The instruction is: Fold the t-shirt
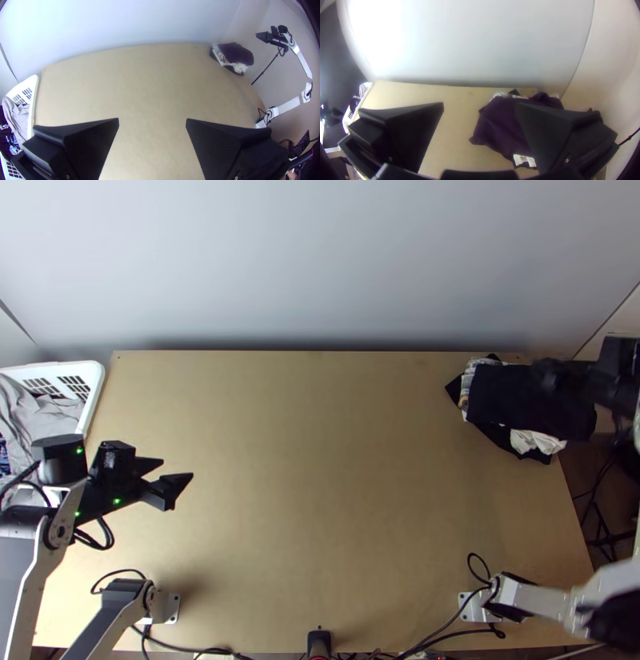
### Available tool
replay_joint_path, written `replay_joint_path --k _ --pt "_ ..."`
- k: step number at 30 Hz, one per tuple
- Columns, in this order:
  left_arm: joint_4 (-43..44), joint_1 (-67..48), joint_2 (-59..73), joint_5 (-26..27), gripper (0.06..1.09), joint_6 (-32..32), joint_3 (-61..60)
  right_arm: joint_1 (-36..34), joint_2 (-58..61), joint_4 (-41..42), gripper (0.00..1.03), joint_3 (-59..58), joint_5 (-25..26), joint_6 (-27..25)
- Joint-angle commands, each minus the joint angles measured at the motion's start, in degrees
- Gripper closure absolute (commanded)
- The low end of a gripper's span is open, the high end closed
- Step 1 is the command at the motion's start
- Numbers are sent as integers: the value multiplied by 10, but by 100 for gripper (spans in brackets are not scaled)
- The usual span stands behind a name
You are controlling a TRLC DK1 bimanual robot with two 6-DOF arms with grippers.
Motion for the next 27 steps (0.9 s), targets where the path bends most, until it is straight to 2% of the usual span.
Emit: replay_joint_path --k 1,3,7,9,10,12,15,18,22,24,27 --pt "99 0 -41 -48 11 -38 -56 71 -166 94 3 -208 76 -3" --pt "121 0 -59 -60 11 -42 -74 121 -207 100 3 -261 126 -13" --pt "164 -3 -104 -82 11 -39 -126 234 -282 102 3 -344 199 11" --pt "193 -22 -132 -118 11 -33 -156 300 -315 108 3 -379 251 25" --pt "206 -34 -147 -137 11 -33 -169 316 -329 113 3 -394 261 29" --pt "229 -47 -177 -179 11 -33 -200 318 -354 119 3 -422 262 47" --pt "274 -46 -236 -212 11 -33 -261 322 -404 156 3 -471 262 90" --pt "299 -42 -320 -215 11 -26 -326 331 -456 173 3 -524 273 99" --pt "331 -33 -450 -216 11 -39 -395 341 -553 230 3 -606 337 90" --pt "316 -23 -433 -216 11 -50 -397 342 -607 225 3 -642 356 90" --pt "287 -16 -443 -215 11 -71 -419 343 -679 154 3 -668 360 99"
